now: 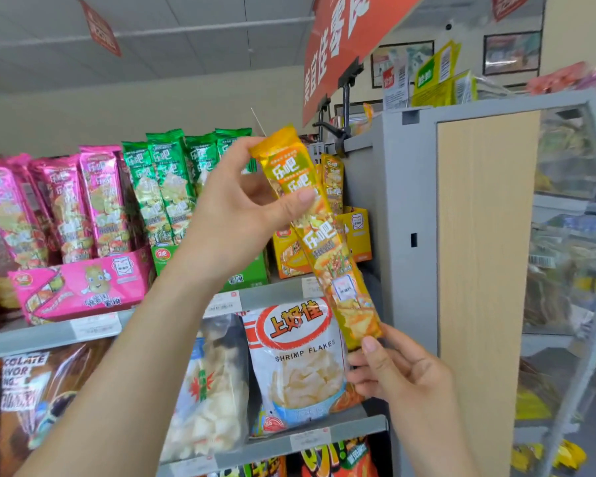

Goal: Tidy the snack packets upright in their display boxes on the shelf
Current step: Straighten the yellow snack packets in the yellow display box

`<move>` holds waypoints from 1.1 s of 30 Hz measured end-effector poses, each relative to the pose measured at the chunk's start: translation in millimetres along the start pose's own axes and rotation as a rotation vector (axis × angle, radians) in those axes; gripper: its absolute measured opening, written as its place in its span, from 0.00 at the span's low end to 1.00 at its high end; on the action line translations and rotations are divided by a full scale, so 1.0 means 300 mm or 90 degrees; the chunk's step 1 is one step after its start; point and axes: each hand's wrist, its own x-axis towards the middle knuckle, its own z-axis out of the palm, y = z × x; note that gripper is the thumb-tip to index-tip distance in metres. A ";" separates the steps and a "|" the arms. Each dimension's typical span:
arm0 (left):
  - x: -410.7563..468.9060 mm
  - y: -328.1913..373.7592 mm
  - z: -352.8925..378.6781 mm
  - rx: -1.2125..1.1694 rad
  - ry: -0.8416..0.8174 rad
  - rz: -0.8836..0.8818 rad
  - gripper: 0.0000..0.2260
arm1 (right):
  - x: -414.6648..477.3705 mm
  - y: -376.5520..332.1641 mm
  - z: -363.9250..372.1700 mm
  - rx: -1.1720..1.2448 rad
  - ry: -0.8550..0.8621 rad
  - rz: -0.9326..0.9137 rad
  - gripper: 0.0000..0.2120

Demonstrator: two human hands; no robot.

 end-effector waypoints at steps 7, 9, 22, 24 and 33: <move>0.216 0.072 -0.081 0.232 0.205 0.255 0.18 | 0.142 -0.086 0.068 -0.309 -0.041 -0.262 0.18; 0.260 0.072 -0.070 0.273 0.209 0.260 0.19 | 0.195 -0.132 0.109 -0.409 -0.047 -0.359 0.20; 0.501 -0.124 0.067 0.709 0.011 0.093 0.25 | 0.483 -0.212 0.271 -0.945 -0.136 -0.444 0.25; 0.524 -0.167 0.090 0.746 0.005 0.033 0.26 | 0.494 -0.207 0.269 -0.949 -0.127 -0.446 0.24; 0.455 -0.340 0.176 0.779 -0.168 -0.166 0.22 | 0.473 -0.197 0.287 -0.905 -0.064 -0.468 0.17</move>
